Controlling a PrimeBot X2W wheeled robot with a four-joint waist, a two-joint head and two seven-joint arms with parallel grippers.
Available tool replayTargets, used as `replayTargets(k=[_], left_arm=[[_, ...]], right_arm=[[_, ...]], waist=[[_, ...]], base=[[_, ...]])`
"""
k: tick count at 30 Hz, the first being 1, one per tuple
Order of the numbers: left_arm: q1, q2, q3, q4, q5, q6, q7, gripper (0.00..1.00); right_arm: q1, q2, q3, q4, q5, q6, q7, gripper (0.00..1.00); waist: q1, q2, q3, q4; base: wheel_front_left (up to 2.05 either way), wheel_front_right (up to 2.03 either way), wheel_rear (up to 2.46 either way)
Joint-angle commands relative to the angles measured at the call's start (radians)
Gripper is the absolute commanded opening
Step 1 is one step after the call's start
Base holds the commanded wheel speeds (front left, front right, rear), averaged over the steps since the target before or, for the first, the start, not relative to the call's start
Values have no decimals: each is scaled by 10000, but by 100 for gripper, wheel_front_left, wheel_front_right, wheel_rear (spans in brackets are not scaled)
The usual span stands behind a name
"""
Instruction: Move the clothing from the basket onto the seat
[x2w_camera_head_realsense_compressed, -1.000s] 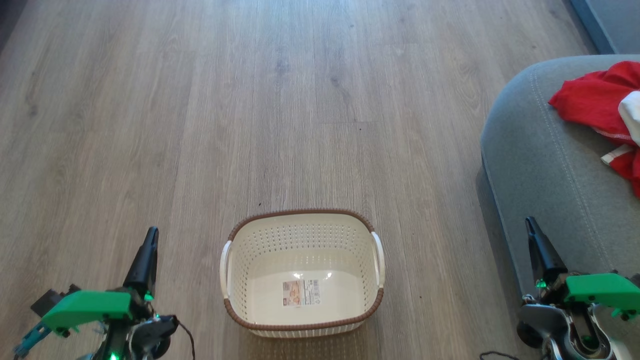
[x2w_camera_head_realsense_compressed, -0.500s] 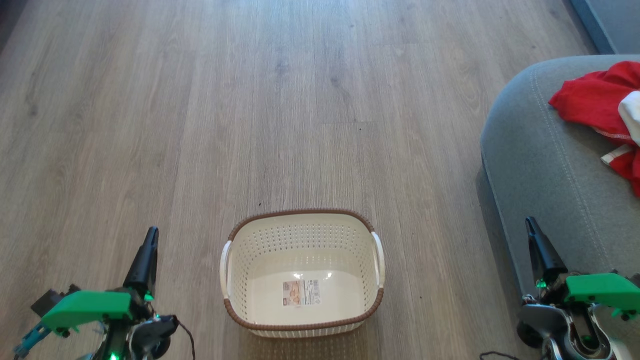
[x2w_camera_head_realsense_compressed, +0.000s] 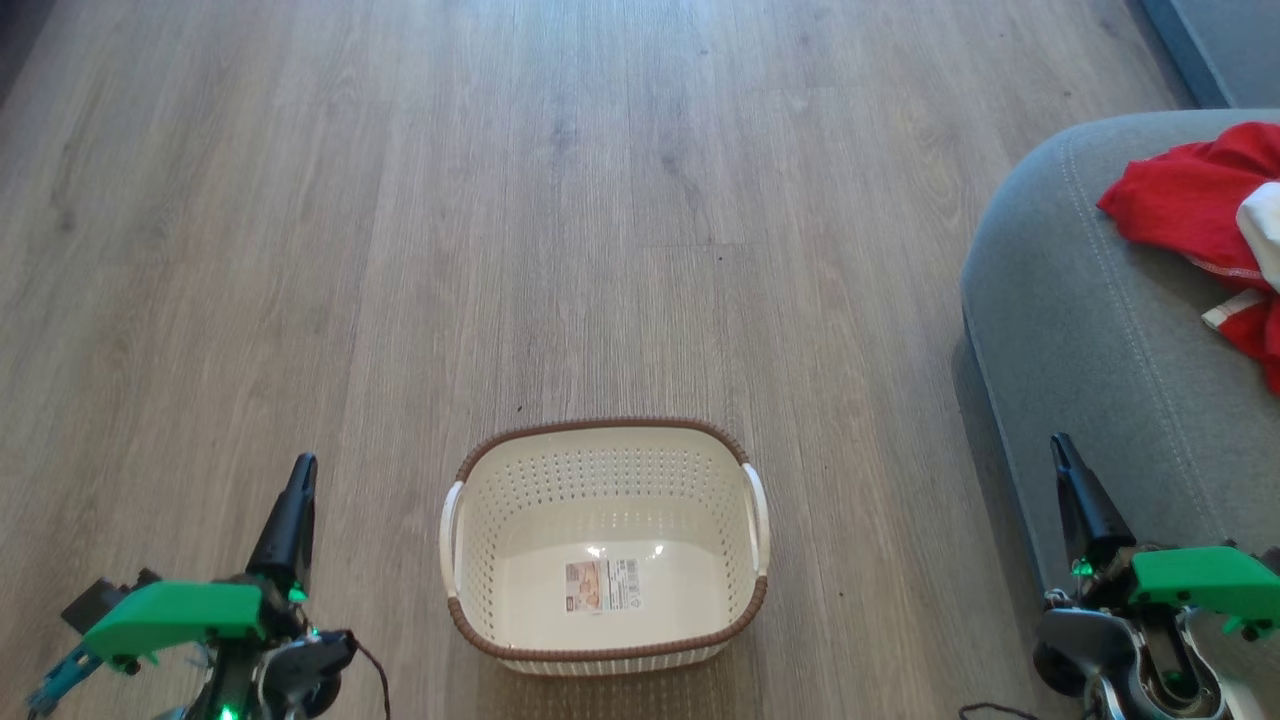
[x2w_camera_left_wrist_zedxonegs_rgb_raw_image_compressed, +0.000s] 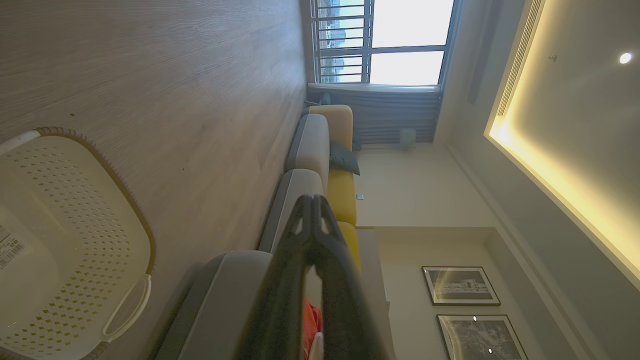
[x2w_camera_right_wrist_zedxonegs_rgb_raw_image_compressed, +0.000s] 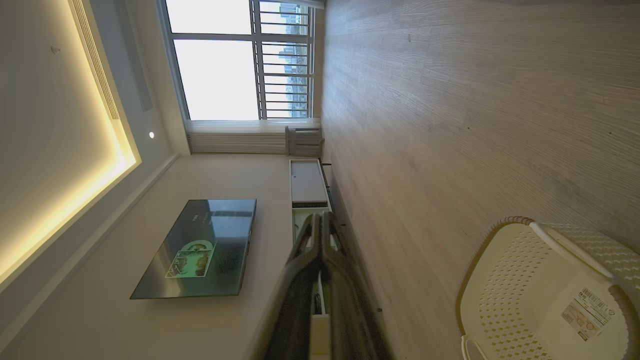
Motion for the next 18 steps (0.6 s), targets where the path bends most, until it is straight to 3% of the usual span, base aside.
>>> replayTargets(k=[1, 18], left_arm=[[-479, 77, 353, -335, -65, -19, 73, 0], [-479, 77, 352, -335, -65, -19, 73, 0]], right_arm=[[-556, -39, 171, -389, 61, 81, 44, 0], [-556, -39, 171, -389, 61, 81, 44, 0]], waist=[[0, 0, 0, 0], [0, 0, 0, 0]], base=[[0, 0, 0], [0, 0, 0]])
